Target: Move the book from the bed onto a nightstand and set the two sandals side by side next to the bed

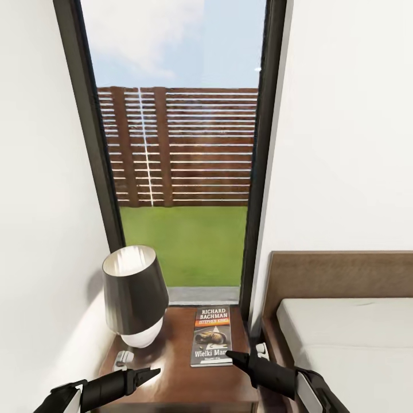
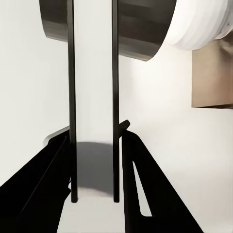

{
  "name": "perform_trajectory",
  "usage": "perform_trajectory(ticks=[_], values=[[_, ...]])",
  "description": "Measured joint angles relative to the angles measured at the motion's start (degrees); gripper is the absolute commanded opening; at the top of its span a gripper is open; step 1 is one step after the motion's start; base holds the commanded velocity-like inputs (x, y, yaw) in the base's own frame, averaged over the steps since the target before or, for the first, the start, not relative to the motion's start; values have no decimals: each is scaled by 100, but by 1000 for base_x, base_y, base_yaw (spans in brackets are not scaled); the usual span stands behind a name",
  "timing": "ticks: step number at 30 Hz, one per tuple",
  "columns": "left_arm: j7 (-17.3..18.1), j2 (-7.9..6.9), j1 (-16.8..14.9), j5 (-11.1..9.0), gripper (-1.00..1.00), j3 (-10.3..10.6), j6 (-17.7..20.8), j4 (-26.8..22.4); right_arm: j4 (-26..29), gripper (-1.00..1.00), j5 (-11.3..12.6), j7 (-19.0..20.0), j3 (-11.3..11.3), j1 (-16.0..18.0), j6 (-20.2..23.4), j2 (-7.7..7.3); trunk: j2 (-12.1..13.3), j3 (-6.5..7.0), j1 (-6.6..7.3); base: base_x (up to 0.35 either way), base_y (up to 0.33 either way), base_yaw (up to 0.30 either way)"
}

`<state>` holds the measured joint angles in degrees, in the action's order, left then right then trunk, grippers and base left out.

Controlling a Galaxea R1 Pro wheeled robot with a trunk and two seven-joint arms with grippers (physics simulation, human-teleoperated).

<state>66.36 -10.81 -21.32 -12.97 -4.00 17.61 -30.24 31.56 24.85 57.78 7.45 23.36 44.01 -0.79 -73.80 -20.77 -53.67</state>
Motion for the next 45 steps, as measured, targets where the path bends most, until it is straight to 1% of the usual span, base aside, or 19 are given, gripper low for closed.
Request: perform_trajectory(ticks=[23, 28, 31, 45], values=[[0, 0, 0, 1, 100, 0, 6, 0, 13, -100, 33, 87, -7, -2, 37, -1, -923, -413, -505, 0, 0, 0], [2, 0, 0, 0, 100, 0, 7, 0, 19, -100, 36, 571, -4, 2, 40, 0, -1124, -503, -615, 0, 0, 0], [0, 0, 0, 0, 100, 0, 7, 0, 18, -100, 20, 692, -4, 1, 29, 0, -1244, -557, -681, 0, 0, 0], [0, 0, 0, 0, 100, 0, 6, 0, 6, -100, -9, 666, -5, -2, 14, -1, -1806, -808, -989, 0, 0, 0]])
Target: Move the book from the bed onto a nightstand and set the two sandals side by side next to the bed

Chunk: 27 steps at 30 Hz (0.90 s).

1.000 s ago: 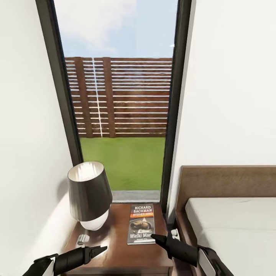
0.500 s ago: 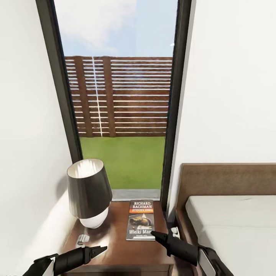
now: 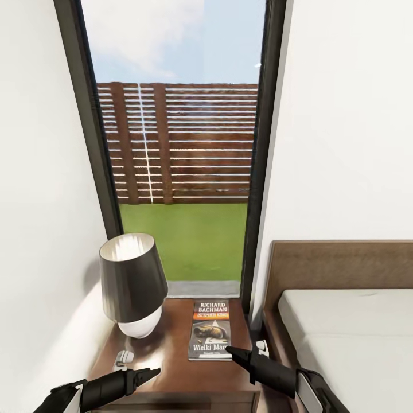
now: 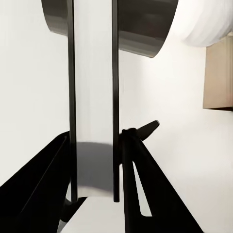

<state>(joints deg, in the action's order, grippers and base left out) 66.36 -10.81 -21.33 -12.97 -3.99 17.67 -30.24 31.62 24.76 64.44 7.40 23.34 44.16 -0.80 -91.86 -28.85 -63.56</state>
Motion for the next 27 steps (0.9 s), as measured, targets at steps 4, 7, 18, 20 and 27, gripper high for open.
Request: perform_trajectory(ticks=[4, 7, 18, 20, 27], values=[[0, 0, 0, 0, 100, 0, -1, 0, -5, -100, -4, -6, 0, 0, 1, 0, -161, -72, -88, 0, 0, 0], [0, 0, 0, 0, 100, 0, 1, 0, -6, -100, -6, -8, 0, 1, 1, 0, -281, -126, -154, 0, 0, 0], [0, 0, 0, 0, 100, 0, -2, 0, -6, -100, -3, -7, 0, 0, 5, 0, -722, -323, -395, 0, 0, 0], [0, 0, 0, 0, 100, 0, 0, 0, -6, -100, -4, -5, 0, 0, 4, 0, -802, -359, -439, 0, 0, 0], [0, 0, 0, 0, 100, 0, -1, 0, -6, -100, -5, -4, 0, 0, 2, 0, -1083, -485, -593, 0, 0, 0]])
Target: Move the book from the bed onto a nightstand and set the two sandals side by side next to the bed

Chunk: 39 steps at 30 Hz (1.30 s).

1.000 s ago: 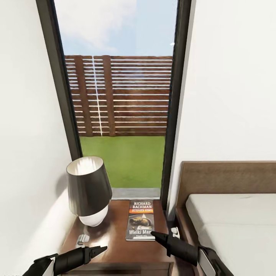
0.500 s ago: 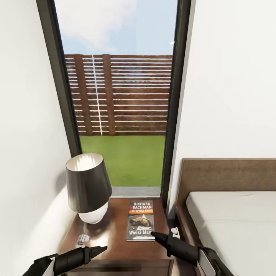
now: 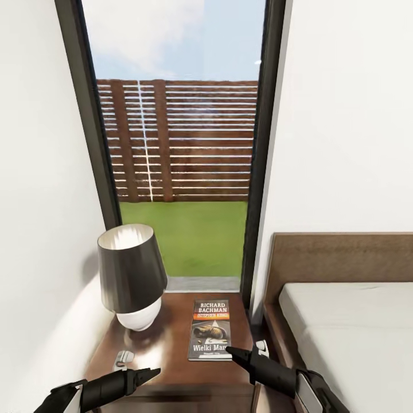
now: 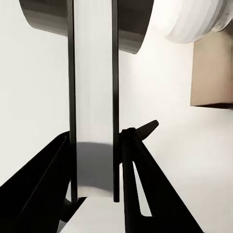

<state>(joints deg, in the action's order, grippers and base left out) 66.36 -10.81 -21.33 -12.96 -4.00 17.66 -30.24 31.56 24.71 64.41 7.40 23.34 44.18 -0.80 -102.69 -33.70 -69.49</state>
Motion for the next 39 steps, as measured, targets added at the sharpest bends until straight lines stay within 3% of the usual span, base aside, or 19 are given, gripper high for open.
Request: perform_trajectory(ticks=[15, 23, 39], values=[[0, 0, 0, 0, 100, 0, 2, 0, 0, -100, -1, 2, 0, 0, 0, 0, -602, -269, -330, 0, 0, 0], [8, 0, 0, -2, 100, -8, -6, 0, 1, -100, 8, 2, 1, 1, 6, 0, -603, -270, -330, 19, 0, 0], [9, 0, 0, -2, 100, -9, -6, 0, 0, -100, 1, 1, -1, 3, 1, 0, -603, -270, -329, 260, 16, 0]])
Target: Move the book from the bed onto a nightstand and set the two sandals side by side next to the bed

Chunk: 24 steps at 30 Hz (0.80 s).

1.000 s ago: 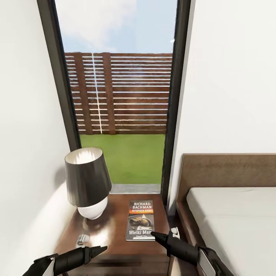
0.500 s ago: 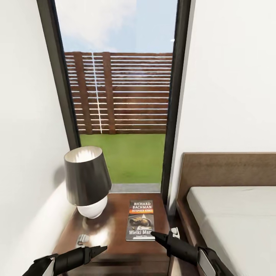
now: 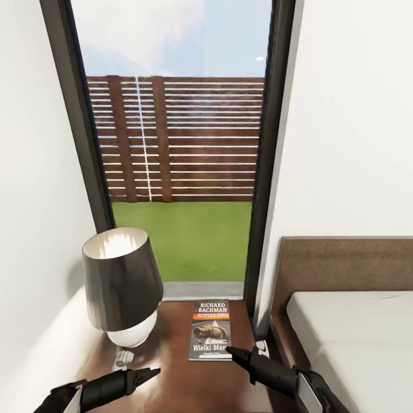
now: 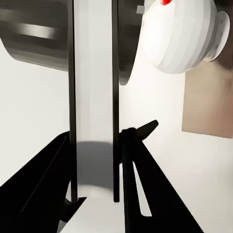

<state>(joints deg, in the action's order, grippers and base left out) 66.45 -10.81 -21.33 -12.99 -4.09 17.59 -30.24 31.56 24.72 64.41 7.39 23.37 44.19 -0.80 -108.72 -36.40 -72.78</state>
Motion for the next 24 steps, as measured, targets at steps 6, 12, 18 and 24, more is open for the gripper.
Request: perform_trajectory(ticks=[6, 12, 18, 24], values=[[1, 0, 0, 5, 100, -1, 0, -1, 0, -100, 8, -1, 0, -1, 8, 0, 0, 0, 0, 76, 87, 0], [0, 0, 0, 2, 100, 0, 0, 0, 0, -100, 4, -1, 0, -1, 6, 0, 0, 0, 0, 115, 160, 0], [0, 0, 0, 2, 100, 9, 0, 0, 1, -100, 7, 0, 1, -2, 5, 0, 0, 0, -1, 10, 13, 0], [187, 0, 0, -8, 100, 9, 5, 6, 1, -100, 7, 0, 1, -1, 5, 0, 0, 0, -1, 0, 0, 0]])
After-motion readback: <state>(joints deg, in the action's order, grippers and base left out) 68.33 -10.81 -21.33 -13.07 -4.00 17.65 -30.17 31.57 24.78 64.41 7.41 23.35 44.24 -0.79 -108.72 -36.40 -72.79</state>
